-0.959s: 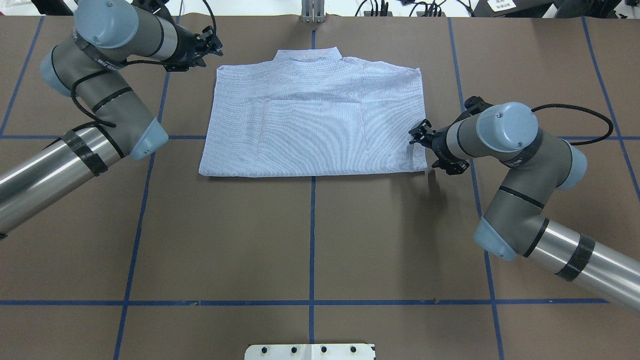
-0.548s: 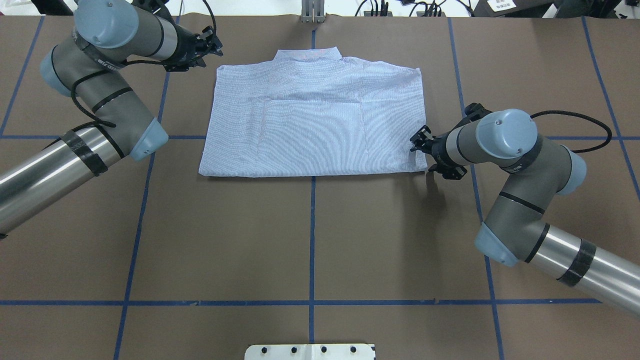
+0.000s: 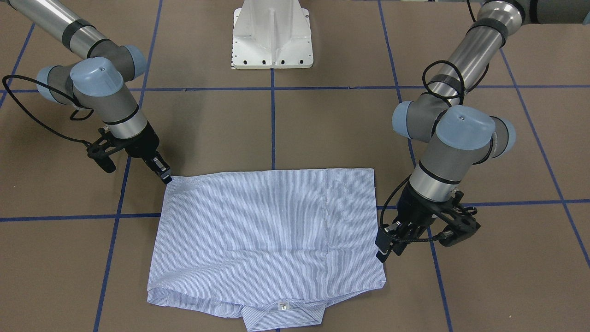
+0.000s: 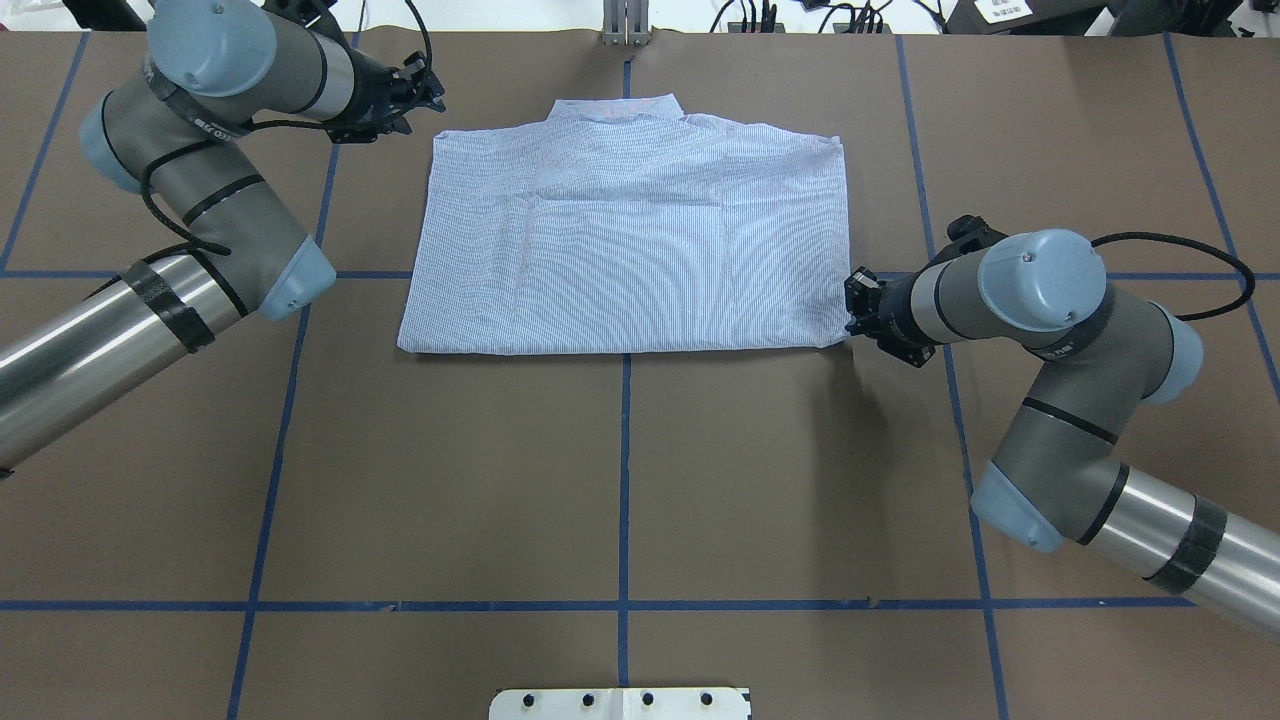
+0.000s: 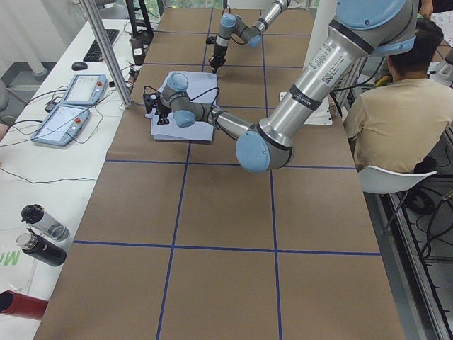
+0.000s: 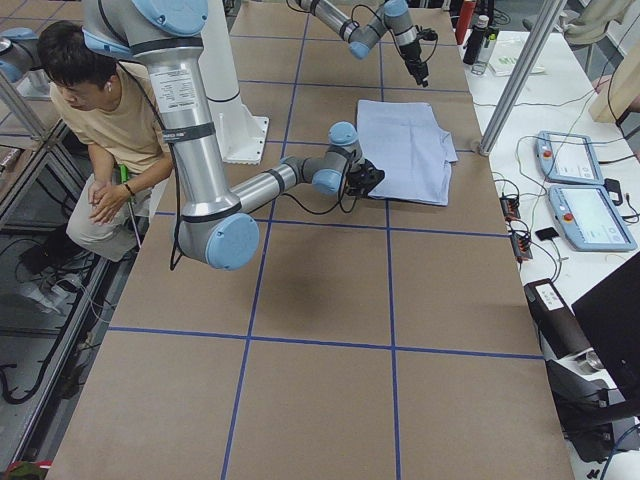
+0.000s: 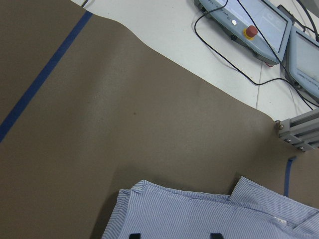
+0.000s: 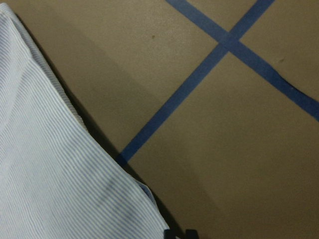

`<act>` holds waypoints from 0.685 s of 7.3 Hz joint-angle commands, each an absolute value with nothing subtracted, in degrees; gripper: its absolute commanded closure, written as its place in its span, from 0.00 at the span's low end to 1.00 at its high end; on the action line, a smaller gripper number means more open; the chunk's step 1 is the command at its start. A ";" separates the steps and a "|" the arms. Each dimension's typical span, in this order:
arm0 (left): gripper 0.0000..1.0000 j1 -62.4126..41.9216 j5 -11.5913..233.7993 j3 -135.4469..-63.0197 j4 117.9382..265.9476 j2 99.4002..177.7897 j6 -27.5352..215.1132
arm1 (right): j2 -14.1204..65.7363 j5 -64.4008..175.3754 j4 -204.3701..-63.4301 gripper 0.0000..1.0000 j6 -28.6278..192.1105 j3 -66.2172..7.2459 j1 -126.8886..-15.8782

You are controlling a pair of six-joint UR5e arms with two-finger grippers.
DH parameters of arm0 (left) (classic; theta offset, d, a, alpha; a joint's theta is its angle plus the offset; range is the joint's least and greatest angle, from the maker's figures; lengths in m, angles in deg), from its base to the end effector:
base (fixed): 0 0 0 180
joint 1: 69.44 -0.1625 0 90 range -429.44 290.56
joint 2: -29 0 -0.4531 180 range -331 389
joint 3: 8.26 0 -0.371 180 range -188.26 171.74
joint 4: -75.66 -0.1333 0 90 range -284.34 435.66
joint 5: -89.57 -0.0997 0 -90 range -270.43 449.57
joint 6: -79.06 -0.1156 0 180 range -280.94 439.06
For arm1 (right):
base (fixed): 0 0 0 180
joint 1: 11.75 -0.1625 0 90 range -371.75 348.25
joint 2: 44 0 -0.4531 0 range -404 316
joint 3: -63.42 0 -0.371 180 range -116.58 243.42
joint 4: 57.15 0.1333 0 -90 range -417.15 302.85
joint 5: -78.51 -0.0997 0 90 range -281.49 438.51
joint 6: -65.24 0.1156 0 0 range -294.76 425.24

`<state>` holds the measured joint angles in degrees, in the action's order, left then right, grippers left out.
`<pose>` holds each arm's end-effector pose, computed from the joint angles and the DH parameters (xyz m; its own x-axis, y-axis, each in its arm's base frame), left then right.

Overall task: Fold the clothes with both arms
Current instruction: 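Grasp the folded shirt's side edge with the right gripper, then drag the folded shirt with the right gripper toward the robot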

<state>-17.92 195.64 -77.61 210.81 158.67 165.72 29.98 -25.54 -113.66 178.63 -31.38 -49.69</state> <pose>0.4082 -0.6763 0.3490 0.3054 -0.2943 -0.9056 0.5804 0.8115 -0.0680 -0.4251 -0.4648 0.4506 0.2472 0.6811 0.6892 -0.5874 0.6711 -0.4524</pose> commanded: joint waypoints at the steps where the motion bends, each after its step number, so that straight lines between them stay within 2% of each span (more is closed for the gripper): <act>1: 0.44 -17.85 195.57 -78.05 210.84 158.29 165.72 | 30.53 -25.64 -113.75 1.00 178.71 -33.07 -49.19; 3: 0.44 -17.85 195.65 -78.75 210.84 158.20 165.81 | 35.43 -25.99 -117.42 1.00 178.79 -41.82 -48.32; 5: 0.44 -17.85 195.83 -81.89 210.84 156.72 166.07 | 39.66 -25.90 -128.28 1.00 180.19 -54.99 -40.98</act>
